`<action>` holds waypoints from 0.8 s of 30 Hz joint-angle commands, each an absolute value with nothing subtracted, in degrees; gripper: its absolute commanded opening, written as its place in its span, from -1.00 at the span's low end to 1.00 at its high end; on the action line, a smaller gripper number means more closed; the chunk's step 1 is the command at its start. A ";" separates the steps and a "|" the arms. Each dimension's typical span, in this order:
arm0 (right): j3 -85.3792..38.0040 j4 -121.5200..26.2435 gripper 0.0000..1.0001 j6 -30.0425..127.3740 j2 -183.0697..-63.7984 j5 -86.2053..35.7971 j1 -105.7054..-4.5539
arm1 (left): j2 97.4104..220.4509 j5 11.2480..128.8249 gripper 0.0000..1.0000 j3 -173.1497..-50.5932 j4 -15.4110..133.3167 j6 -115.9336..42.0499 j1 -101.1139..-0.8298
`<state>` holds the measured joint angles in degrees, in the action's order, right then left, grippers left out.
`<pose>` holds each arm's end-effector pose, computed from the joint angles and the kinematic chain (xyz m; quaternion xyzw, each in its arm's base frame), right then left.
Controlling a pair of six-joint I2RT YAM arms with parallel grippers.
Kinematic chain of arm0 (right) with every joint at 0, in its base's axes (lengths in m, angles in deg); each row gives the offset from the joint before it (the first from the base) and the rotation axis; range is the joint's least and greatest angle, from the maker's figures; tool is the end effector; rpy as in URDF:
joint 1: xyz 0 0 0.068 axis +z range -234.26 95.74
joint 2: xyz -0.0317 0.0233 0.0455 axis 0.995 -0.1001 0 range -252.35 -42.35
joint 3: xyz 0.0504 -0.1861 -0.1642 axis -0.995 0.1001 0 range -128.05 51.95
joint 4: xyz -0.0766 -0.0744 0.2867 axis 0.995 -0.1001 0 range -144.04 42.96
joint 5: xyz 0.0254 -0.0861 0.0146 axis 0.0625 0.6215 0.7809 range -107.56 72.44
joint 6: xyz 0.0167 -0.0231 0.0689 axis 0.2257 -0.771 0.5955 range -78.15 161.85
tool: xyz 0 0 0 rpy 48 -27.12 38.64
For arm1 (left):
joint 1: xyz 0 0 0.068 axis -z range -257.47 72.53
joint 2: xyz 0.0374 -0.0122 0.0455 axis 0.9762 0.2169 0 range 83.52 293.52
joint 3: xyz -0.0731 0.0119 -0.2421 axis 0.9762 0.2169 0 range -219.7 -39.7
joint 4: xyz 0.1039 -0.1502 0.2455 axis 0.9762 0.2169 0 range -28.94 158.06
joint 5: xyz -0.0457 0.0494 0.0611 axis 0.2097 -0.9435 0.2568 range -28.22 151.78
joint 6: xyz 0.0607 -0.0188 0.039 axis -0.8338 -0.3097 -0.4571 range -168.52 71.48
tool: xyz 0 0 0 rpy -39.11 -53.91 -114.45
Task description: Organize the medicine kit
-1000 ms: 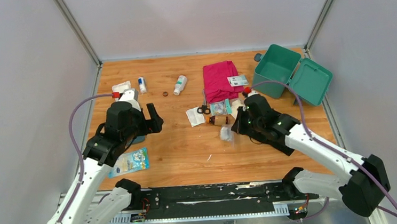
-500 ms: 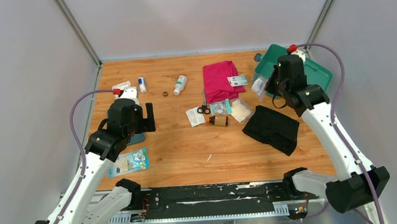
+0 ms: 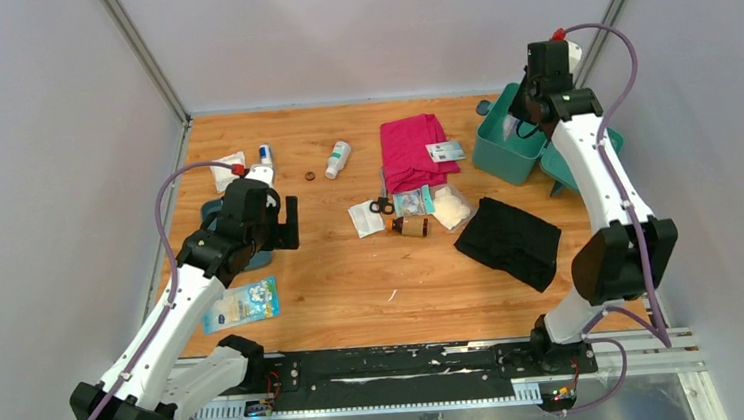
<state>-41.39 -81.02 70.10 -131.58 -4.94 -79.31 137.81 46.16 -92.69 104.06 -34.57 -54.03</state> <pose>0.4205 0.0226 0.3707 0.2277 0.8314 0.0511 0.5044 0.2519 -0.0908 0.2709 0.0230 0.9142 -0.0048 0.4045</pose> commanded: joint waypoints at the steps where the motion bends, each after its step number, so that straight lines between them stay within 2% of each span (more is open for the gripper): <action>1: -47.22 -82.28 -1.00 67.44 -138.08 -4.63 -81.65 | 137.47 46.56 0.97 -92.35 103.77 -35.34 -53.65; 6: -51.31 -84.25 -0.96 66.73 -144.88 -4.99 -87.25 | 137.48 46.65 0.97 -92.29 103.80 -35.34 -53.65; 9: -55.14 -88.64 -0.70 66.03 -147.70 -4.27 -88.84 | 137.70 46.82 0.97 -92.30 103.78 -35.34 -53.65; 12: -54.04 -88.99 -0.39 65.28 -145.75 -2.53 -88.91 | 137.81 47.05 0.97 -92.35 103.62 -35.34 -53.65; 16: -52.13 -88.97 -0.15 64.36 -142.39 -3.80 -88.73 | 137.92 47.49 0.98 -92.15 103.49 -35.25 -53.65; 24: -44.35 -89.34 -0.07 64.12 -133.55 -12.75 -85.84 | 137.91 48.11 0.98 -92.17 103.23 -35.25 -53.65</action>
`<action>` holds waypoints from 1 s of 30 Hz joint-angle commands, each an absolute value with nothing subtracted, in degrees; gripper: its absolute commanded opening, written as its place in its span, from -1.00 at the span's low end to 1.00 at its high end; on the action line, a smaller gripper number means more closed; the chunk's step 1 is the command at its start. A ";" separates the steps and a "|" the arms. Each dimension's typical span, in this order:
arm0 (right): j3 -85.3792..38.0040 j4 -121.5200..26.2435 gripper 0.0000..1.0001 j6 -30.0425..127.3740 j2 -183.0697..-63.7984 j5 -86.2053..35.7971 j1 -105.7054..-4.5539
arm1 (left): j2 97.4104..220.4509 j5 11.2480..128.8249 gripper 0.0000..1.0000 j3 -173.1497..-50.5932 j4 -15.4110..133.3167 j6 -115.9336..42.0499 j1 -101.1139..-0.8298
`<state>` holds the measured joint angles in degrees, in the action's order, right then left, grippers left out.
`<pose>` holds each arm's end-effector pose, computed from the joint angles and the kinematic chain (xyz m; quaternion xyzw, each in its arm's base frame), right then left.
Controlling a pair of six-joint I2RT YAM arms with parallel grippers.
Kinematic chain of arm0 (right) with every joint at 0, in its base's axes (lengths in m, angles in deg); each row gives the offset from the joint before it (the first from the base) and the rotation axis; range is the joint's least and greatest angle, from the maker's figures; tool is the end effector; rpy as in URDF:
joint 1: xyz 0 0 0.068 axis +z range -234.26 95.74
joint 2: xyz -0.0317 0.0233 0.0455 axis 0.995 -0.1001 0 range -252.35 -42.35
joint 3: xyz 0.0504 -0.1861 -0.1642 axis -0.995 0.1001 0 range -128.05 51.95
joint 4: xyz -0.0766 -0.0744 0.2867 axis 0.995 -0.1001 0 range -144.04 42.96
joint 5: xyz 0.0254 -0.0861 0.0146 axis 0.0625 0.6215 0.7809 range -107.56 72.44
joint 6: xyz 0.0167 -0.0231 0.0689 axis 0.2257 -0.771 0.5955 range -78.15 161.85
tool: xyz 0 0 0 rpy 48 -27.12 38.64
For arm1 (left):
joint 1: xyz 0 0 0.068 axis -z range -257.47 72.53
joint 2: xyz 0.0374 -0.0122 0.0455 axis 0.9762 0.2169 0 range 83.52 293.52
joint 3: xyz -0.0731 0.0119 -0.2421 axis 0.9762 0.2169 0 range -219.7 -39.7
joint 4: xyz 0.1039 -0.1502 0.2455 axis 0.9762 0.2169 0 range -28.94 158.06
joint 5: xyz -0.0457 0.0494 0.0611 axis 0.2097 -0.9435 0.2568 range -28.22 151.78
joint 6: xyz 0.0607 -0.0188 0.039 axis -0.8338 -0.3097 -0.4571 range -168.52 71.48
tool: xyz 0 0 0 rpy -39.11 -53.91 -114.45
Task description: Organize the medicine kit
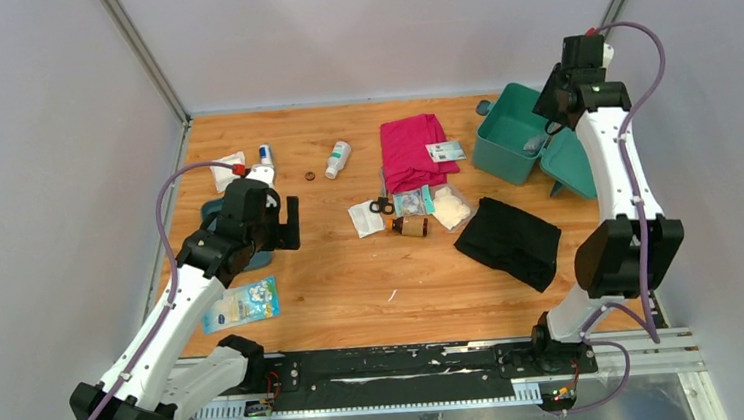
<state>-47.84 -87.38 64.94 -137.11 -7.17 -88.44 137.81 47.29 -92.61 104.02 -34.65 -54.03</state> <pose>0.4346 -0.0432 0.3634 0.2490 0.8499 -0.0042 0.4645 0.2516 -0.0920 0.2702 0.0275 0.9152 -0.0131 0.4018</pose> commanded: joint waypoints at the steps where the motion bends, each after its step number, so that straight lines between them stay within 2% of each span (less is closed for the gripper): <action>1: -42.91 -89.40 -0.04 64.09 -132.46 -13.48 -84.78 | 137.90 48.23 0.98 -92.17 103.11 -35.25 -53.65; 8: -34.98 -89.32 0.13 61.15 -129.51 -16.58 -72.85 | 138.07 48.50 0.98 -92.13 102.91 -35.18 -53.65; 11: -33.28 -88.45 0.16 56.02 -131.48 -22.97 -69.18 | 138.31 48.44 0.98 -92.08 102.83 -35.16 -53.65; 15: -32.85 -88.78 0.16 51.20 -136.55 -28.57 -68.52 | 139.09 48.33 0.98 -92.17 102.83 -35.16 -53.65; 25: -34.73 -89.23 0.34 42.44 -148.28 -25.60 -68.73 | 139.79 49.45 0.98 -92.15 102.73 -35.25 -53.65; 30: -35.59 -89.32 0.36 40.05 -152.35 -25.82 -69.04 | 139.96 49.72 0.98 -92.17 102.72 -35.25 -53.70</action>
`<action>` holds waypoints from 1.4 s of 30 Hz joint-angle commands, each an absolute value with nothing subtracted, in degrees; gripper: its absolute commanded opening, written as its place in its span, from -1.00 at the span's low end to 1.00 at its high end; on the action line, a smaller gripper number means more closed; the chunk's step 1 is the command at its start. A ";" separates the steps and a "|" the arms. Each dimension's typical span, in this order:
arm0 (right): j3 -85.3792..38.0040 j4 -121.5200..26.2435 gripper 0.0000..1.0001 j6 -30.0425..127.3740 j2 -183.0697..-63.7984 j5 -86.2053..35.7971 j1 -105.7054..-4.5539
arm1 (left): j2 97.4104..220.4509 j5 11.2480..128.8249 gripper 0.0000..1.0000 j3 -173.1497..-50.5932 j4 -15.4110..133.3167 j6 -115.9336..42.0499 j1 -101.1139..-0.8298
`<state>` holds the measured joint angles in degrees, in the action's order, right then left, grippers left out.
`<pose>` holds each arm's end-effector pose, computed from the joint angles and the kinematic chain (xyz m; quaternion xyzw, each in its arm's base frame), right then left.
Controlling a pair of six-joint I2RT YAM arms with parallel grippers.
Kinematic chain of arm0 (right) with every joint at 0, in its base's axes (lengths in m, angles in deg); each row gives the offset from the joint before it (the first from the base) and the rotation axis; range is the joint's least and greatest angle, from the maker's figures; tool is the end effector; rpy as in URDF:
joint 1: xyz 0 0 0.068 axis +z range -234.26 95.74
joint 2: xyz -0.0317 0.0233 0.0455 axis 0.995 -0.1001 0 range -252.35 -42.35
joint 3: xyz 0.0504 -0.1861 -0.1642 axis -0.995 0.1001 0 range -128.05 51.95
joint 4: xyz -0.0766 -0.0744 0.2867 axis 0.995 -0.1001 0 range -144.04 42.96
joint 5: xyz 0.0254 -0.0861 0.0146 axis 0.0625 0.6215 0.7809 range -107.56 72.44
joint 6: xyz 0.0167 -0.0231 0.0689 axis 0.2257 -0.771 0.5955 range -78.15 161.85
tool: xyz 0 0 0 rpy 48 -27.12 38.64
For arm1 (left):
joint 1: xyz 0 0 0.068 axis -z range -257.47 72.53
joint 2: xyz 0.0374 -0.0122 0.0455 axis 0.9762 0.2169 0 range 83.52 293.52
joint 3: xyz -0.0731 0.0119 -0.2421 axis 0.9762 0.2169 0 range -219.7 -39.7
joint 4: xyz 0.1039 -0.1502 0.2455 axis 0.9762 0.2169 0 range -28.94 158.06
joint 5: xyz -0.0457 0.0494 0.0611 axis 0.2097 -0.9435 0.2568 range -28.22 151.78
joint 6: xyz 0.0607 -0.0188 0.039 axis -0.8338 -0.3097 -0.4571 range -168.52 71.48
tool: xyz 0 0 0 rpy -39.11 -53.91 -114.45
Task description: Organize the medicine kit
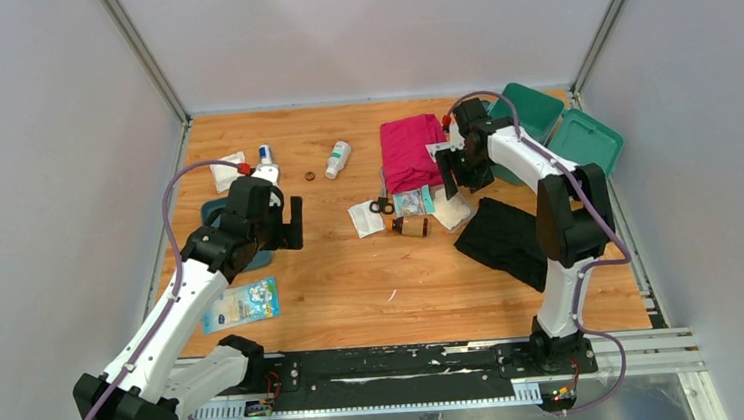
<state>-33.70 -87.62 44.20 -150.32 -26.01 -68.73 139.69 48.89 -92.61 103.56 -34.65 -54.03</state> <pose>0.4312 0.1293 0.1689 -0.1284 0.9611 0.1070 0.2197 0.2565 -0.0960 0.2625 0.0347 0.9209 -0.0212 0.3878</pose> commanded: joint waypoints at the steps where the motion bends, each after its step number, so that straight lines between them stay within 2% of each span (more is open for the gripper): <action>1: -35.74 -89.30 0.36 39.76 -152.97 -25.95 -69.27 | 139.95 49.81 0.98 -92.17 102.69 -35.25 -53.66; 13: -35.45 -88.35 0.12 38.30 -160.34 -30.53 -71.74 | 140.32 50.50 0.97 -92.17 102.56 -35.43 -53.65; 17: -33.84 -87.27 -0.19 39.22 -159.61 -31.98 -71.78 | 140.55 50.60 0.97 -92.17 102.45 -35.43 -53.66; 23: -32.47 -86.99 -0.83 40.77 -156.27 -30.79 -71.75 | 141.18 51.05 0.97 -92.30 102.48 -35.43 -53.65; 26: -32.70 -87.18 -1.00 41.49 -153.28 -29.76 -71.77 | 141.23 51.08 0.96 -92.30 102.49 -35.43 -53.65; 36: -37.89 -90.01 -1.00 48.84 -138.11 -18.19 -71.85 | 141.11 50.75 0.96 -92.35 102.48 -35.34 -53.65; 42: -41.29 -88.10 -1.00 56.19 -132.59 -8.63 -75.63 | 141.23 50.75 0.96 -92.34 102.42 -35.42 -53.65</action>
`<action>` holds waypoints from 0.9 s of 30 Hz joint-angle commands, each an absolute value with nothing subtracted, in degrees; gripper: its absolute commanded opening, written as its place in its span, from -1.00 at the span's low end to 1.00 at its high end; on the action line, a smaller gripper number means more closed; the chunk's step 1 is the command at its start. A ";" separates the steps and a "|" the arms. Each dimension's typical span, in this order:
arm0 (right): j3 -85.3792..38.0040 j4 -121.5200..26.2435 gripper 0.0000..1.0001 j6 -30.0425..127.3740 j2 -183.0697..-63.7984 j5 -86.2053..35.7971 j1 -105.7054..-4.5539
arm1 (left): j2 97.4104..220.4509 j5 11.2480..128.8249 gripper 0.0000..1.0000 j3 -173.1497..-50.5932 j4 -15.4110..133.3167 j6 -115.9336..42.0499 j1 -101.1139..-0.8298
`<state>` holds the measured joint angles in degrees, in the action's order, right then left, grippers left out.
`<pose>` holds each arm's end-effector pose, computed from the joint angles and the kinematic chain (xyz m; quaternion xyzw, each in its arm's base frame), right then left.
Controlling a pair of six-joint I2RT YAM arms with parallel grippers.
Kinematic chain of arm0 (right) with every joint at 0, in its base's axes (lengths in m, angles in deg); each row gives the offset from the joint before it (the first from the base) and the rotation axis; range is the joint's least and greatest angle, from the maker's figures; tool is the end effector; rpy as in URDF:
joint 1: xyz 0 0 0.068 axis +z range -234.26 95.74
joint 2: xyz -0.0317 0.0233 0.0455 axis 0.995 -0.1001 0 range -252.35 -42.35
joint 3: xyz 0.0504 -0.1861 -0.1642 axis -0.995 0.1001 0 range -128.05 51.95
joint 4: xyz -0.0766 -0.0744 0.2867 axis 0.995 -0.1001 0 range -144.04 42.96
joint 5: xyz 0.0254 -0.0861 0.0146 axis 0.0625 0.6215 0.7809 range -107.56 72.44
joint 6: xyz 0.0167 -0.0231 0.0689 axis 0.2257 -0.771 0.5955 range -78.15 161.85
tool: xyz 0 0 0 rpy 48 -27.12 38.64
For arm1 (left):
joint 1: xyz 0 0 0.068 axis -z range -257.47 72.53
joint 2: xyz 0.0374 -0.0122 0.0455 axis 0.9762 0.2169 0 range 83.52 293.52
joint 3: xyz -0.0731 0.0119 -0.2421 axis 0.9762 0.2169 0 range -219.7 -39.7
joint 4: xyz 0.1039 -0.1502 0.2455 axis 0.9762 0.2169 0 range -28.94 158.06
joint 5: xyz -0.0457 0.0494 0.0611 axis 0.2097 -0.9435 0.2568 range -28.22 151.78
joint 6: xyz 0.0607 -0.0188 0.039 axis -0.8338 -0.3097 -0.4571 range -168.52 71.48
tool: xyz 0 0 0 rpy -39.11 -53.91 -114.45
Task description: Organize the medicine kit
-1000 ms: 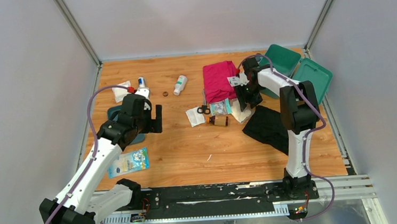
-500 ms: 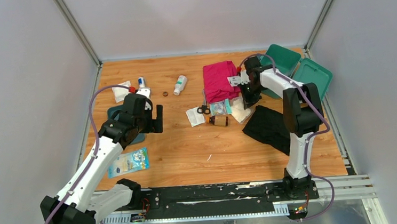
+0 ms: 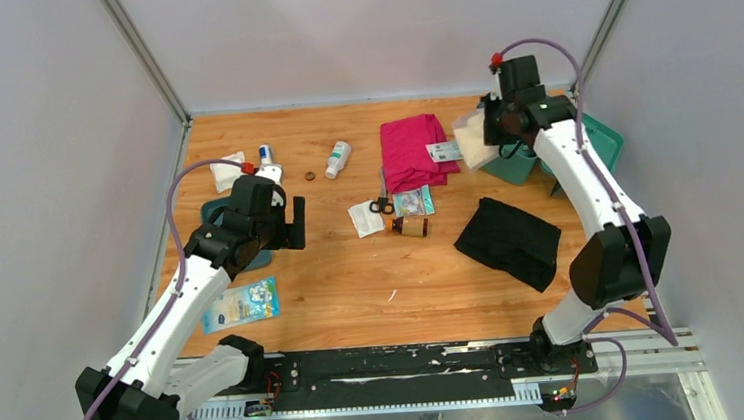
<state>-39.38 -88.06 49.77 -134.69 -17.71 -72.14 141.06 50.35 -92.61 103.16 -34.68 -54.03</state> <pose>0.4150 0.0892 0.3204 -0.0340 0.9130 0.0719 0.4001 0.2600 -0.0991 0.2568 0.0408 0.9248 -0.0296 0.3772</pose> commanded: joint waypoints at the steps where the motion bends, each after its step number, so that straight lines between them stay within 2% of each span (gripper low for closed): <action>1: -41.11 -87.30 -1.00 58.17 -132.00 -7.09 -76.95 | 141.11 50.62 0.96 -92.33 102.41 -35.42 -53.65; 3: -39.63 -84.28 -1.00 66.14 -131.00 -5.63 -83.15 | 140.70 50.36 0.97 -92.26 102.41 -35.44 -53.65; 6: -39.59 -83.46 -1.00 71.12 -132.22 -5.88 -87.25 | 140.70 50.26 0.97 -92.26 102.38 -35.44 -53.65; 20: -50.07 -82.46 -0.98 78.89 -146.82 -6.48 -89.60 | 140.53 50.11 0.97 -92.20 102.47 -35.51 -53.65; 23: -55.83 -85.03 -0.58 76.46 -152.59 -10.44 -89.77 | 140.52 49.86 0.97 -92.17 102.41 -35.52 -53.65; 27: -64.28 -95.76 -0.09 73.49 -156.48 -3.38 -89.71 | 140.44 50.00 0.97 -92.17 102.51 -35.51 -53.66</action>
